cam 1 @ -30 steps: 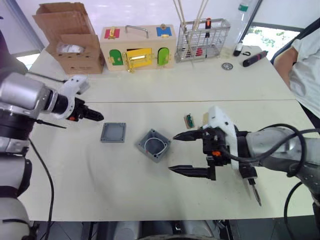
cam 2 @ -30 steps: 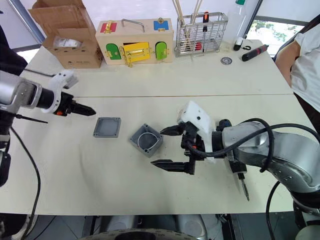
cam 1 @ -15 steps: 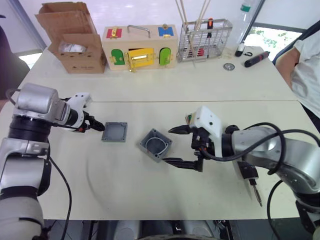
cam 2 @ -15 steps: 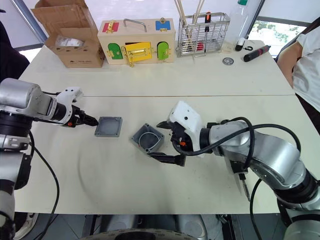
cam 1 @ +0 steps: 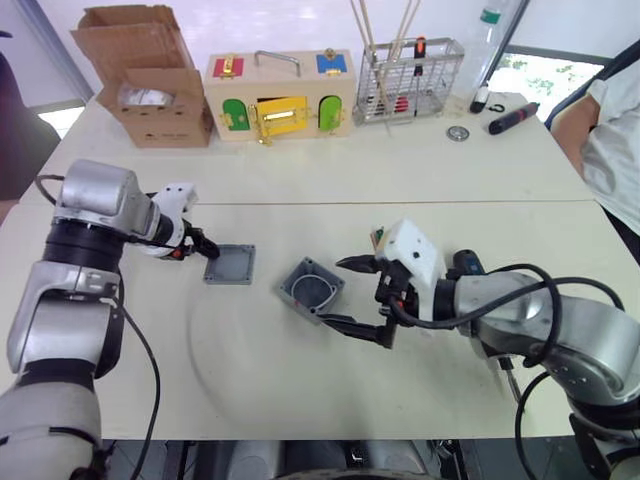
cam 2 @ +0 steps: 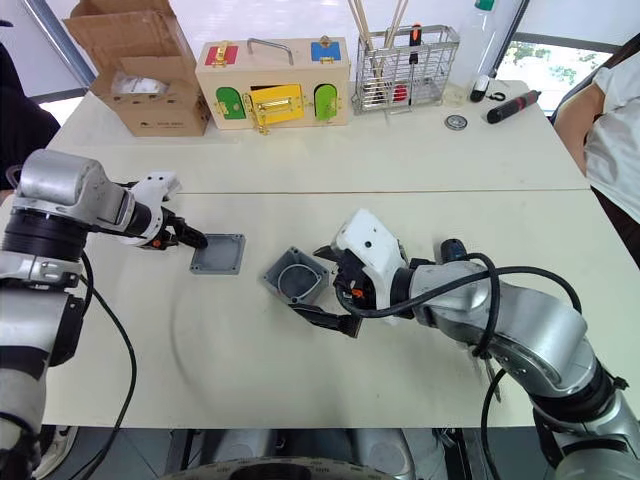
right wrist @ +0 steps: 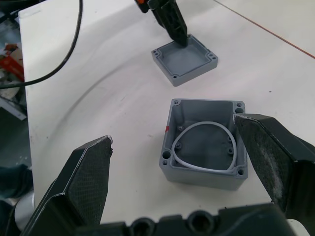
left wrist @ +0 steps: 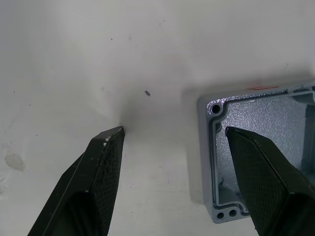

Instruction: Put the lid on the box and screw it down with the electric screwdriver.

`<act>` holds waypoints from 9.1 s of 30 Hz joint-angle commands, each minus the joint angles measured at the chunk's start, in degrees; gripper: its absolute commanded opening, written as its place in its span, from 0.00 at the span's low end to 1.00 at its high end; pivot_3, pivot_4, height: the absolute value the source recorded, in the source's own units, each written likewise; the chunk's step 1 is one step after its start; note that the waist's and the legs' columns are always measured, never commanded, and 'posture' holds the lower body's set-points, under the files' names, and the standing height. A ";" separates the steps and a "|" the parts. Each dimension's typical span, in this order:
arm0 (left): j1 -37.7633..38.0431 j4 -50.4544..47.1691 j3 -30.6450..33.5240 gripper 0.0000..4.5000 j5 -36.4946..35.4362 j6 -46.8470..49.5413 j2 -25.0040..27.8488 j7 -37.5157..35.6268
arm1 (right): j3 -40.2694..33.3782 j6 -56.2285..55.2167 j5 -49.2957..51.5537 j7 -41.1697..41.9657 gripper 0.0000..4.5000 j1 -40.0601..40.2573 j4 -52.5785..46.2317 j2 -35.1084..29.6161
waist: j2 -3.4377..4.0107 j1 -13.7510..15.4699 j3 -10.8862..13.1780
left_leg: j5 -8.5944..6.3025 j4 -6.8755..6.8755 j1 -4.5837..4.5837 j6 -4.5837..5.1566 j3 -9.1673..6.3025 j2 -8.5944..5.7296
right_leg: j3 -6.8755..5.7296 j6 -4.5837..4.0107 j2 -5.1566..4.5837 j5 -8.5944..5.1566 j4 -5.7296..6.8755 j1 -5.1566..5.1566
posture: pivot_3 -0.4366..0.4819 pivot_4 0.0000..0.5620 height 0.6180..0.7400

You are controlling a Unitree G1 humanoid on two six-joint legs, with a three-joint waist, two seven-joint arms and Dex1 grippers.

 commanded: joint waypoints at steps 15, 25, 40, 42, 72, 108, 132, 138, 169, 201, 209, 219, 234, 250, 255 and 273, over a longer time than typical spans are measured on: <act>6.83 -3.46 2.83 0.01 -6.06 0.59 -1.58 9.05 | -5.00 -1.32 0.48 -1.23 1.00 3.68 -2.15 0.33 | 0.67 -0.18 -0.82 | -0.14 -0.04 0.31 0.26 0.03 -0.10 | -0.03 0.07 -0.11 -0.04 -0.01 0.32 | 0.48 0.27 1.00; 11.96 -23.34 20.57 0.01 -10.67 -14.41 -0.63 2.26 | -18.51 0.89 17.12 -9.52 1.00 -3.58 15.79 12.06 | 0.48 0.02 -0.71 | 0.09 -0.05 0.13 -0.15 0.02 -0.10 | -0.08 0.06 -0.15 -0.04 -0.02 0.16 | 0.48 0.27 1.00; 15.90 -36.42 29.16 0.01 -12.68 -35.77 -16.76 7.75 | -12.00 3.93 9.87 -11.79 1.00 -26.50 41.41 20.27 | 0.48 -0.57 -0.71 | 0.03 -0.12 0.09 -0.04 0.23 -0.10 | -0.14 0.07 -0.21 -0.03 -0.06 0.06 | 0.48 0.27 1.00; 16.18 -37.01 28.75 0.01 -12.98 -36.19 -17.61 8.02 | -12.79 4.13 9.71 -11.75 1.00 -26.97 42.08 21.46 | 0.48 -0.65 -0.71 | 0.03 -0.13 0.09 -0.04 0.23 -0.10 | -0.14 0.07 -0.21 -0.03 -0.04 0.05 | 0.48 0.27 1.00; 17.79 -39.34 27.22 0.00 -16.21 -35.74 -19.67 9.83 | -16.64 3.96 3.87 -11.61 0.72 -28.82 45.71 30.00 | 0.48 -1.79 -0.71 | 0.03 -0.18 0.05 -0.05 0.22 -0.09 | -0.18 0.07 -0.22 -0.03 -0.04 -0.01 | 0.48 0.27 1.00; 14.27 -15.74 8.62 0.89 -11.87 -41.15 15.35 -42.83 | 16.16 -58.57 -79.25 -7.34 0.04 7.59 12.18 -4.02 | 0.44 -1.63 -0.66 | 0.09 -0.25 0.03 -0.15 0.20 -0.29 | -0.22 0.25 -0.25 -0.14 -0.07 -0.07 | 0.48 0.27 1.00; 10.81 -15.97 2.93 0.89 -8.81 -40.15 8.72 -52.38 | 18.26 -85.88 -105.76 -17.76 0.04 16.91 29.90 6.28 | 0.42 -1.70 -0.65 | 0.06 -0.15 0.04 -0.10 0.19 -0.28 | -0.20 0.25 -0.26 -0.15 -0.01 -0.03 | 0.48 0.27 1.00; 11.91 -18.11 3.45 0.89 -9.48 -39.45 7.28 -51.16 | 17.20 -88.17 -106.97 -18.22 0.04 16.70 32.14 6.54 | 0.42 -1.69 -0.65 | 0.06 -0.14 0.05 -0.10 0.19 -0.28 | -0.18 0.25 -0.26 -0.15 0.00 -0.02 | 0.48 0.27 1.00; 16.46 -25.85 2.39 0.89 -10.63 -38.13 2.06 -45.39 | 16.54 -90.13 -109.59 -19.46 0.04 16.38 37.50 8.09 | 0.41 -1.59 -0.66 | 0.06 -0.11 0.22 -0.10 0.19 -0.28 | -0.18 0.25 -0.27 -0.15 0.02 0.18 | 0.48 0.27 1.00; 22.41 -22.79 -5.60 0.28 -0.62 -51.63 -4.29 -44.12 | 16.57 -89.98 -110.03 -19.71 0.04 17.48 37.95 8.35 | 0.37 -1.33 -0.77 | 0.05 -0.08 0.35 -0.09 0.19 -0.29 | -0.18 0.25 -0.28 -0.15 0.02 0.36 | 0.48 0.27 1.00; 23.27 -20.56 -7.24 0.26 1.92 -53.01 -4.89 -44.20 | 14.51 -89.67 -110.50 -21.19 0.79 19.03 35.83 7.53 | 0.31 -1.16 -0.87 | -0.23 -0.14 1.28 0.41 0.18 -0.29 | -0.18 0.26 -0.27 -0.16 -0.08 1.30 | 0.48 0.27 1.00; 24.80 -17.33 -8.29 0.26 5.00 -57.07 -6.33 -42.62 | 10.37 -90.19 -110.25 -22.30 1.00 23.58 31.44 5.08 | 0.26 0.10 -1.06 | -0.30 -0.11 1.60 0.54 0.11 -0.43 | -0.17 0.36 -0.33 -0.26 -0.15 1.70 | 0.48 0.27 1.00; 26.08 -20.50 -8.06 0.26 5.19 -57.69 -6.63 -42.65 | 2.37 -89.86 -106.03 -25.09 1.00 34.16 23.96 3.71 | 0.24 -0.05 -1.10 | -0.30 -0.12 1.73 0.55 0.06 -0.53 | -0.10 0.43 -0.37 -0.31 -0.16 1.87 | 0.48 0.27 1.00; 20.31 -23.95 10.76 0.26 -11.90 -36.30 1.56 -41.01 | -1.93 -64.66 -59.93 -2.63 0.68 34.59 11.62 18.68 | 0.23 -0.22 -0.93 | -0.32 -0.16 1.33 0.57 -0.06 -0.44 | -0.19 0.44 -0.39 -0.32 -0.20 1.50 | 0.48 0.27 1.00; 20.79 -17.06 6.86 0.26 -2.33 -49.45 2.67 -39.27 | -2.59 -54.23 -51.46 0.28 0.25 35.17 9.68 21.83 | 0.25 0.08 -0.92 | -0.32 -0.17 1.33 0.56 -0.08 -0.46 | -0.21 0.44 -0.41 -0.32 -0.21 1.49 | 0.48 0.27 1.00; 19.61 -4.23 -0.79 0.26 9.19 -67.52 -8.93 -41.07 | -0.72 -21.72 -32.25 7.20 0.01 33.50 3.80 18.52 | 0.23 -0.08 -0.90 | -0.32 -0.20 1.17 0.57 -0.06 -0.52 | -0.21 0.45 -0.51 -0.32 -0.25 1.32 | 0.48 0.27 1.00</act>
